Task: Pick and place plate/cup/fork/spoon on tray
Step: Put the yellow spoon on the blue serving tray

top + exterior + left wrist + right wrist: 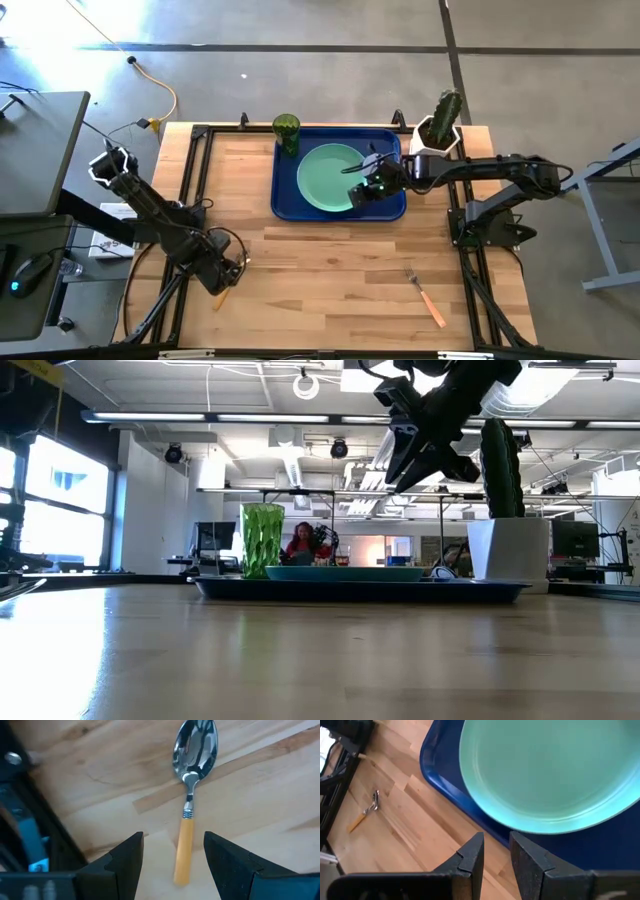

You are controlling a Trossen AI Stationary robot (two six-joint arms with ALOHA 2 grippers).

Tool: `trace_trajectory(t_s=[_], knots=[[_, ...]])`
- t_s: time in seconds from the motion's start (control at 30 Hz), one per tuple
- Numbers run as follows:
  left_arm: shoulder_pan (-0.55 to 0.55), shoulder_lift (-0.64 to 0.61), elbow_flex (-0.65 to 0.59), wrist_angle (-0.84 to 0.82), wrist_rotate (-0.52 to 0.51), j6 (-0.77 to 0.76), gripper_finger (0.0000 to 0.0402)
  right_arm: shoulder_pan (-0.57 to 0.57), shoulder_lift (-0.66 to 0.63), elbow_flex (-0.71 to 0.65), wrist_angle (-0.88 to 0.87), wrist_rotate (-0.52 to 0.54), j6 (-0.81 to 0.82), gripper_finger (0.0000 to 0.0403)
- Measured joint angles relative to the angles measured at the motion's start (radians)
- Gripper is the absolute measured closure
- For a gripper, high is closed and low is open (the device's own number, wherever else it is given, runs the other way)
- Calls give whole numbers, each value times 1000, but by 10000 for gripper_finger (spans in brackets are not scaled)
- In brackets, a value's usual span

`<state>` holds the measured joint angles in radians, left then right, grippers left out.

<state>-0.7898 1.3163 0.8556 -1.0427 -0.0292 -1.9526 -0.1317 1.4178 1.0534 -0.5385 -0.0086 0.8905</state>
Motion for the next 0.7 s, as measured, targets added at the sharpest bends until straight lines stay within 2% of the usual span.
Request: trace_trajectory(t_s=[0.3, 0.7], knots=[[-6, 7, -107, 203, 40, -79, 202, 44, 0, 0, 1, -2, 10, 318], [-6, 119, -144, 312, 48, -88, 202, 49, 0, 0, 3, -2, 11, 318]])
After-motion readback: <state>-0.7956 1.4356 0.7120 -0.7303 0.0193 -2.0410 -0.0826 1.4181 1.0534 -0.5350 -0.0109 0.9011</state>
